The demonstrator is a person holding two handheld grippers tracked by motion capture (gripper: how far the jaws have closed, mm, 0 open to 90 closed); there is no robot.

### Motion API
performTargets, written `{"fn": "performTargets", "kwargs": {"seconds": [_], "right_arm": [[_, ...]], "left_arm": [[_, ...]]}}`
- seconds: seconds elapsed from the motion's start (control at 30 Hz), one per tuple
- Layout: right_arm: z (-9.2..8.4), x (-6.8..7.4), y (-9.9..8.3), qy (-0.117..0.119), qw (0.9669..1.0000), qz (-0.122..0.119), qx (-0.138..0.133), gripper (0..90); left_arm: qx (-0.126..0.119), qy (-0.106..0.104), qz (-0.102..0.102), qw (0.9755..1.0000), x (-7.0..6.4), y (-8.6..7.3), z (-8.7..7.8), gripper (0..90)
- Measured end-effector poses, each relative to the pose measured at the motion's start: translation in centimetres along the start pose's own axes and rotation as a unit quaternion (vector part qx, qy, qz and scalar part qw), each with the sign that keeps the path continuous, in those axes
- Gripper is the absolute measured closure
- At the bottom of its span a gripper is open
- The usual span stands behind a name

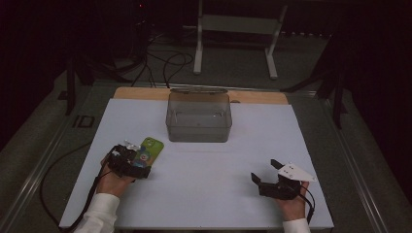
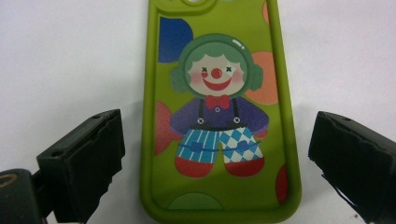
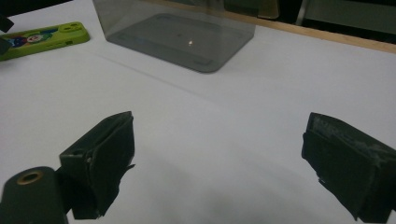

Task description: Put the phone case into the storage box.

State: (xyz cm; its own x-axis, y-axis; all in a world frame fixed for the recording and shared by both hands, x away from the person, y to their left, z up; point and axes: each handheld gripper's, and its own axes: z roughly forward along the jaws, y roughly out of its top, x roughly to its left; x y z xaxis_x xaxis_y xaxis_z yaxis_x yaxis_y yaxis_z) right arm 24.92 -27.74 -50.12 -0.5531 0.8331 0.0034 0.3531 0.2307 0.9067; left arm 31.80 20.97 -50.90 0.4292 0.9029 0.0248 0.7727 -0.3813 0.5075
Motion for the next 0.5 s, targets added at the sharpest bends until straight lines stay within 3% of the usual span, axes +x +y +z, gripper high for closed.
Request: {"fn": "performTargets", "kwargs": {"seconds": [0.5], "right_arm": [[0.13, 0.02, -0.01, 0.0, 1.0, 0.002, 0.003, 9.8]], "left_arm": [[0.025, -0.012, -0.011, 0.9995, 0.25, 0.15, 0.76, 12.2]]}}
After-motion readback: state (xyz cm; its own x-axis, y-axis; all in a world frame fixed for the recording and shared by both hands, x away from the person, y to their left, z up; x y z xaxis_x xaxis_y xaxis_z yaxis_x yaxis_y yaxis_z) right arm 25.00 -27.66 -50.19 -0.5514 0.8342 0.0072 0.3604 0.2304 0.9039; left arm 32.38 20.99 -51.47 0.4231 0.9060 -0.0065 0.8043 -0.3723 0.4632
